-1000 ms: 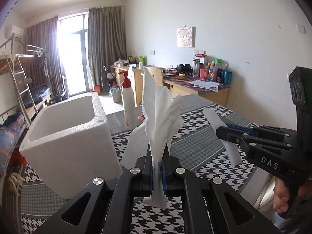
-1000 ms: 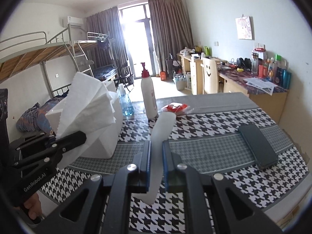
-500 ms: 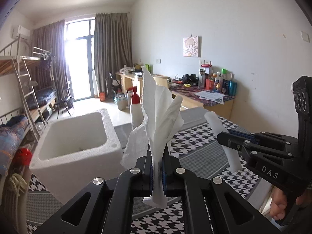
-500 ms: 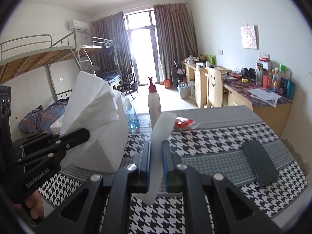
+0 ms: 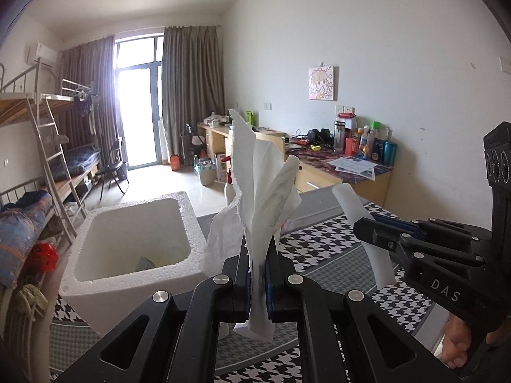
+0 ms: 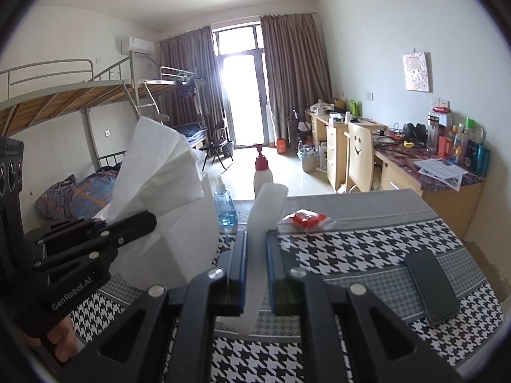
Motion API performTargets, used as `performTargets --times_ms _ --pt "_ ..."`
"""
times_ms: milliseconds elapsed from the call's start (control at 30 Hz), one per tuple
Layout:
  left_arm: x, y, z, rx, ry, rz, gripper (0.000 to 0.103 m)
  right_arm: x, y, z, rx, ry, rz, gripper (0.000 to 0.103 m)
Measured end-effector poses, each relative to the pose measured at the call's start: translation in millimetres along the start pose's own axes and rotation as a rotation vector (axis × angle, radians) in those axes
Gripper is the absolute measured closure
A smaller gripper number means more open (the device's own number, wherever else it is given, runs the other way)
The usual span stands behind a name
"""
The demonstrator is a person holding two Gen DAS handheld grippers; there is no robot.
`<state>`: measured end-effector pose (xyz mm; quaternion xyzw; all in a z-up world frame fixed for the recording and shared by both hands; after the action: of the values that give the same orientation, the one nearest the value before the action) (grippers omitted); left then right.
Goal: Organize soft objects
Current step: 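Carry tissue sheet and foam roller with both grippers over the styrofoam box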
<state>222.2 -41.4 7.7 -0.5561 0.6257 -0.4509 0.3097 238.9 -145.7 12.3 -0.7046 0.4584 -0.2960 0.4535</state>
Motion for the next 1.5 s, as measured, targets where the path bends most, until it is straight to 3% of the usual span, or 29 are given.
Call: performTargets --times_ms 533,1500 --pt "-18.9 -13.8 2.1 0.029 -0.041 -0.033 0.096 -15.3 -19.7 13.4 0.005 -0.049 -0.02 0.089" --pt "-67.1 -30.7 6.6 0.064 -0.185 -0.1 0.096 -65.1 -45.3 35.4 0.006 -0.186 -0.072 0.089"
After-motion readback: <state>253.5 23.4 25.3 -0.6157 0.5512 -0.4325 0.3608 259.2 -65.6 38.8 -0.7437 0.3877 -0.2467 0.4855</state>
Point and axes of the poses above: each gripper's, at about its wrist camera, not at the fingertips, and z roughly the way its jaws point, x to its right, y to its underside, the point moved 7 cm from there along z, roughly the way its jaws point, and after that the axes turned 7 degrees about -z, right-handed, at the moved point
